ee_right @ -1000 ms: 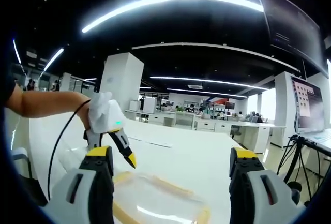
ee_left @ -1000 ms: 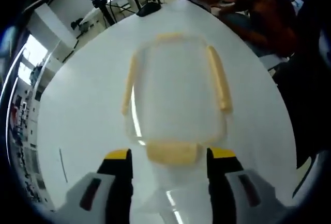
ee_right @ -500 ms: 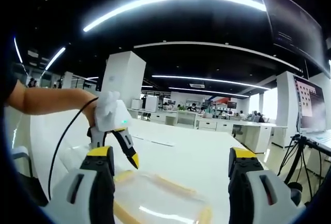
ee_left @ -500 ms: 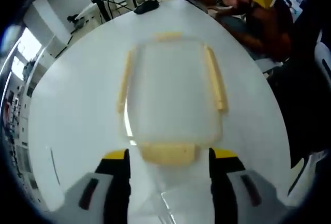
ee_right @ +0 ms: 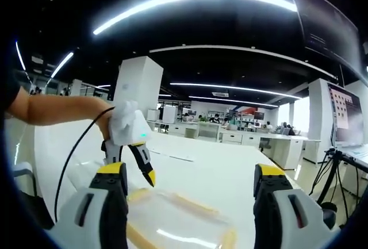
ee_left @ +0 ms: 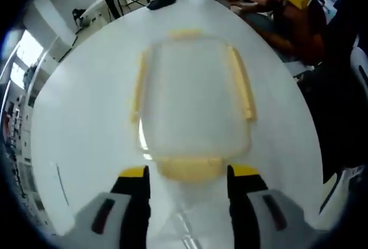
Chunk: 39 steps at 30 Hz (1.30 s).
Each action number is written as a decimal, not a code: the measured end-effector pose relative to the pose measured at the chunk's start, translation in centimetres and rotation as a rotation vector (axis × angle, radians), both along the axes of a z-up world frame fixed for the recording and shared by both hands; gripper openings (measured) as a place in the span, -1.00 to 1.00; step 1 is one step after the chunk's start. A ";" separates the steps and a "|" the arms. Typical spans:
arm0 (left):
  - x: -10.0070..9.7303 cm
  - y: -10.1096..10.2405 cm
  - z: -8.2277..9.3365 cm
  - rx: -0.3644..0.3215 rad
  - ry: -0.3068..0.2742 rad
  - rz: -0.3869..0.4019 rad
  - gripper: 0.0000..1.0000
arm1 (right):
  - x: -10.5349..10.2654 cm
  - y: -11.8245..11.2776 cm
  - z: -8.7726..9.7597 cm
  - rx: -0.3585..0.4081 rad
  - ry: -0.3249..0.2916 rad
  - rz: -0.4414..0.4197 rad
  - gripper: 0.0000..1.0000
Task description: Snap each plastic latch of the storage box into its locked position after aligning the lid with the box until every specified latch is closed and the lid sits flush.
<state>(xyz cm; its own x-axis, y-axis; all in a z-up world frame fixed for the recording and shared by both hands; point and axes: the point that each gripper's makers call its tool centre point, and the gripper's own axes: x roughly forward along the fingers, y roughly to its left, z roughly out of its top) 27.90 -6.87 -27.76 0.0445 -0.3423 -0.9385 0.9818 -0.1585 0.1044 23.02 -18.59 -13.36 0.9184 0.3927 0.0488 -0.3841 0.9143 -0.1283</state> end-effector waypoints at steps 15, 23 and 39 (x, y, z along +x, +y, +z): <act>-0.2 -0.4 -0.5 0.042 0.018 0.015 -0.05 | 0.2 -0.5 0.0 0.007 0.005 -0.004 0.83; -0.2 -0.4 -0.8 0.048 0.025 0.016 -0.09 | 0.2 -0.8 0.0 0.013 0.006 -0.007 0.83; -0.5 -0.7 -1.0 0.039 0.045 0.023 -0.17 | 0.2 -0.5 -0.3 0.008 0.011 -0.006 0.82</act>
